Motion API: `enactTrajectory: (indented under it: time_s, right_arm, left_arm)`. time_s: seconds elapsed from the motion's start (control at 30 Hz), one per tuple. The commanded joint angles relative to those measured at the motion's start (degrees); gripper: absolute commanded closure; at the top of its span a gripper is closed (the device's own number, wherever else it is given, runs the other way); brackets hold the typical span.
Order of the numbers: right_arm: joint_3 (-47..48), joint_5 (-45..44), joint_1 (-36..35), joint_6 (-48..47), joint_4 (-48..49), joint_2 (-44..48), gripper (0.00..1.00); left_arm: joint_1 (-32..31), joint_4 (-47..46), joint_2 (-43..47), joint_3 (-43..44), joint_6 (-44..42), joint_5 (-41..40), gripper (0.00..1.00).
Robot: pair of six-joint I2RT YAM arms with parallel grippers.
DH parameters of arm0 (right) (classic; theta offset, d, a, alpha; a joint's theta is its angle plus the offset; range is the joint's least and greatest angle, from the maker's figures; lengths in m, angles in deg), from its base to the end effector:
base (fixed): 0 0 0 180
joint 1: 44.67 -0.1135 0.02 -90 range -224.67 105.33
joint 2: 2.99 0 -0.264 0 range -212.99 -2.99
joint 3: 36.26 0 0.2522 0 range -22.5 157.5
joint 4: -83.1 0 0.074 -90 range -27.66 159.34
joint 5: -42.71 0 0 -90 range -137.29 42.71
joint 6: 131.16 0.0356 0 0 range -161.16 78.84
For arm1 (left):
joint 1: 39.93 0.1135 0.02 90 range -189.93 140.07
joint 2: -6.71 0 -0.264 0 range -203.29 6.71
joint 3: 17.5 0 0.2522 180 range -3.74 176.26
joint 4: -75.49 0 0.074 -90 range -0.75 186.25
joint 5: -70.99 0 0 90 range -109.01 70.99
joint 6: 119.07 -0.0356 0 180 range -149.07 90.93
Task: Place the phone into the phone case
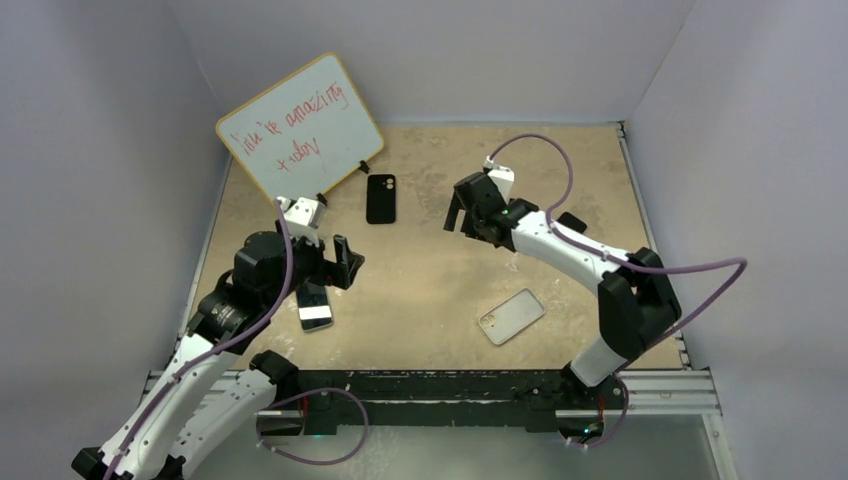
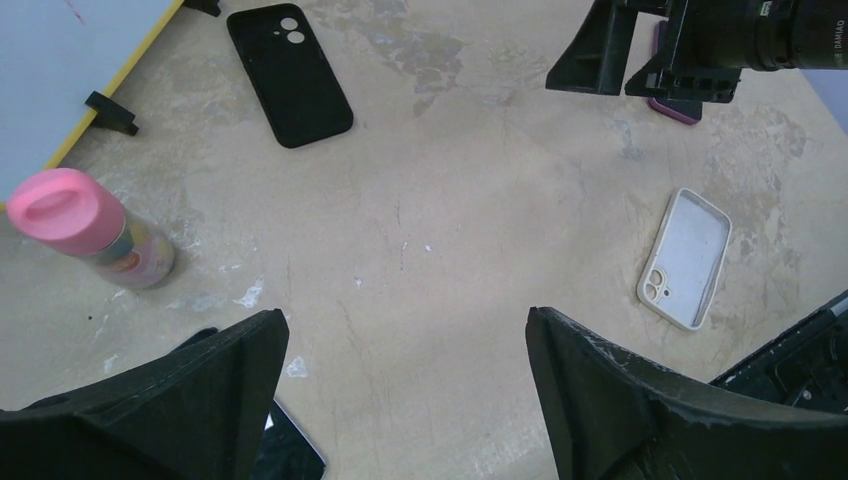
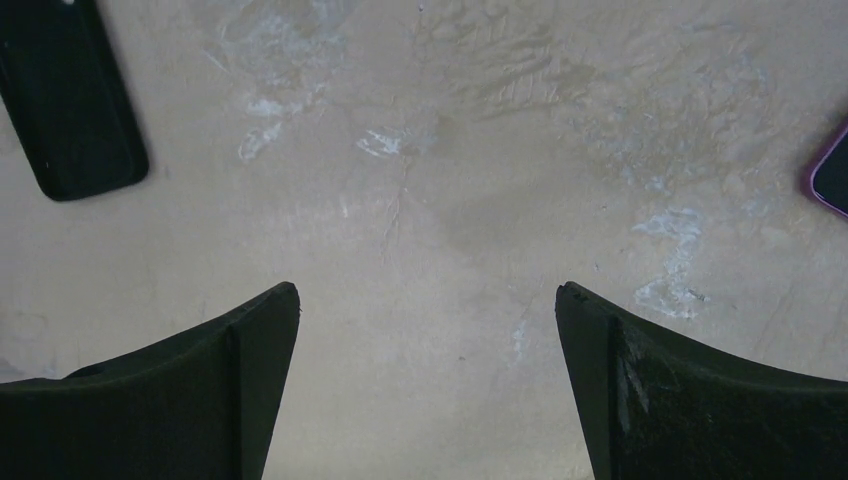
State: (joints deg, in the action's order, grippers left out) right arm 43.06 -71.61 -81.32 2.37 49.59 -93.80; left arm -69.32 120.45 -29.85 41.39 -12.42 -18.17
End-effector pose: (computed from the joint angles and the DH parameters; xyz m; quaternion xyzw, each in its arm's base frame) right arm 0.2865 0.1949 0.2520 0.1347 0.8967 0.0920 0.4115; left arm 0.1238 -0.0703 0.3244 0.0964 0.8265 -0.2225 0.5081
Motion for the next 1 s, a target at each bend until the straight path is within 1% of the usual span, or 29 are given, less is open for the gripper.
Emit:
enactTrajectory:
  time_s: [0.0, 0.07, 0.13, 0.33, 0.53, 0.77, 0.97]
  right_arm:
    - [7.8, -8.57, 0.16, 11.61, -13.68, -3.19, 0.01]
    - [9.78, -13.39, 0.75, 14.51, -18.79, -4.32, 0.01]
    - [9.88, -14.76, 3.29, 14.68, -20.32, -3.92, 0.01]
    - [2.77, -11.29, 15.36, 11.98, -14.67, 0.05, 0.01]
    - [0.2, -10.36, 23.45, 8.74, -12.67, -0.57, 0.01]
    - [-0.48, -6.83, 28.33, 6.84, -9.9, -4.27, 0.01]
    - [-0.73, -4.68, 29.77, 7.5, -8.66, -7.5, 0.01]
  left_arm:
    - [-0.06, -0.09, 0.88, 0.05, 0.83, -2.63, 0.07]
    - [-0.12, -0.09, 0.95, 0.03, 0.85, -2.76, 0.07]
    - [-0.14, -0.09, 1.0, 0.05, 0.85, -2.81, 0.07]
    - [-0.14, -0.02, 0.87, 0.05, 0.84, -2.94, 0.07]
    - [-0.1, 0.0, 0.85, 0.05, 0.85, -3.12, 0.07]
    - [-0.11, 0.06, 0.72, 0.05, 0.85, -3.38, 0.07]
    - [-0.14, 0.1, 0.64, 0.03, 0.85, -3.33, 0.07]
